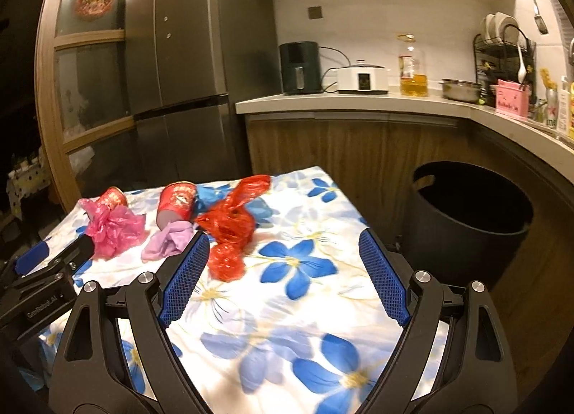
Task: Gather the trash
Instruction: 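Grasp the orange-red bag with the right tool while the left tool grasps the pink bag, then carry the orange-red and pink bags with both tools over the bin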
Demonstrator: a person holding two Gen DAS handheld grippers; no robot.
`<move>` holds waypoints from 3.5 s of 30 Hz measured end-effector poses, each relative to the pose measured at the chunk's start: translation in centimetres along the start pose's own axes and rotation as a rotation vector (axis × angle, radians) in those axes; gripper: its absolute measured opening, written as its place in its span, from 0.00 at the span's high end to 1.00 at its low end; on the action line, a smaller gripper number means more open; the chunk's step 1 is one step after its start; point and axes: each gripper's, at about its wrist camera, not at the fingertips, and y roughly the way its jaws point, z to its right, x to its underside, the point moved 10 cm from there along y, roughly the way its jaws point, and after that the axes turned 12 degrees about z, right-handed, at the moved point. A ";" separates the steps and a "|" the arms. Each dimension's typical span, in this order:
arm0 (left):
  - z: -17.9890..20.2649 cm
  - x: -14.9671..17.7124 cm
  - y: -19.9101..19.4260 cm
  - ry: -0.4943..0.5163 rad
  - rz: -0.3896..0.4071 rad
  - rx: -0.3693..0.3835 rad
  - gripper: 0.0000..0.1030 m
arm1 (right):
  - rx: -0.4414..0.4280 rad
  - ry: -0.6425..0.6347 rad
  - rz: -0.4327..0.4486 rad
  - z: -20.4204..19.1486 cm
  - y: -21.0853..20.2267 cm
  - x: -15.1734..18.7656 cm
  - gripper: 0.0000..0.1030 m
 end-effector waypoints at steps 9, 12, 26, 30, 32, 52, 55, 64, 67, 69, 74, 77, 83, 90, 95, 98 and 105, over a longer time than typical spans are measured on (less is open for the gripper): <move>-3.9 -0.2 1.8 -0.027 0.000 -0.072 0.06 | -0.023 0.000 -0.002 -2.7 4.7 1.2 0.19; -5.0 -0.4 2.5 -0.031 0.002 -0.089 0.06 | -0.021 0.011 -0.014 -3.2 6.4 1.5 0.19; -8.4 -1.6 6.4 -0.050 0.012 -0.145 0.06 | -0.016 0.122 -0.111 -4.2 13.3 3.4 0.30; -8.6 -1.7 7.3 -0.067 0.007 -0.143 0.06 | -0.022 0.115 -0.145 -4.6 14.1 4.2 0.44; -8.6 -1.9 7.9 -0.061 0.007 -0.147 0.06 | -0.037 0.105 -0.153 -5.0 14.3 4.5 0.55; -7.8 1.0 12.6 -0.067 -0.153 -0.104 0.35 | -0.086 0.104 -0.085 -4.5 8.1 2.9 0.63; -7.7 2.2 13.0 -0.082 -0.212 -0.083 0.55 | -0.091 0.101 -0.079 -4.5 7.3 2.7 0.63; -6.7 2.0 10.9 -0.100 -0.183 -0.048 0.70 | -0.103 0.097 -0.058 -4.2 5.3 1.8 0.63; -6.3 1.4 9.1 -0.109 -0.153 -0.043 0.70 | -0.110 0.096 -0.040 -4.1 4.5 1.2 0.63; -5.8 1.0 7.6 -0.110 -0.136 -0.038 0.70 | -0.114 0.095 -0.026 -4.0 3.8 0.7 0.63; -4.4 -0.2 4.7 -0.102 -0.097 -0.024 0.70 | -0.126 0.097 -0.007 -3.8 2.2 0.0 0.63; -3.7 -0.8 3.5 -0.104 -0.084 -0.013 0.70 | -0.129 0.099 0.005 -3.6 1.3 -0.5 0.63; -1.9 -1.4 1.8 -0.093 -0.070 0.007 0.70 | -0.125 0.098 0.022 -2.7 -0.6 -1.0 0.63; 0.9 -1.2 0.6 -0.071 -0.063 0.050 0.70 | -0.102 0.109 0.035 -0.9 -2.3 -1.3 0.63; 3.2 -1.5 0.1 -0.055 -0.052 0.083 0.70 | -0.074 0.124 0.052 1.0 -3.2 -1.8 0.63; 4.5 -1.6 -0.2 -0.046 -0.047 0.103 0.70 | -0.056 0.131 0.059 2.2 -3.6 -2.0 0.63; 8.2 -1.9 -0.5 -0.023 -0.038 0.157 0.70 | -0.015 0.143 0.079 4.9 -4.4 -2.5 0.63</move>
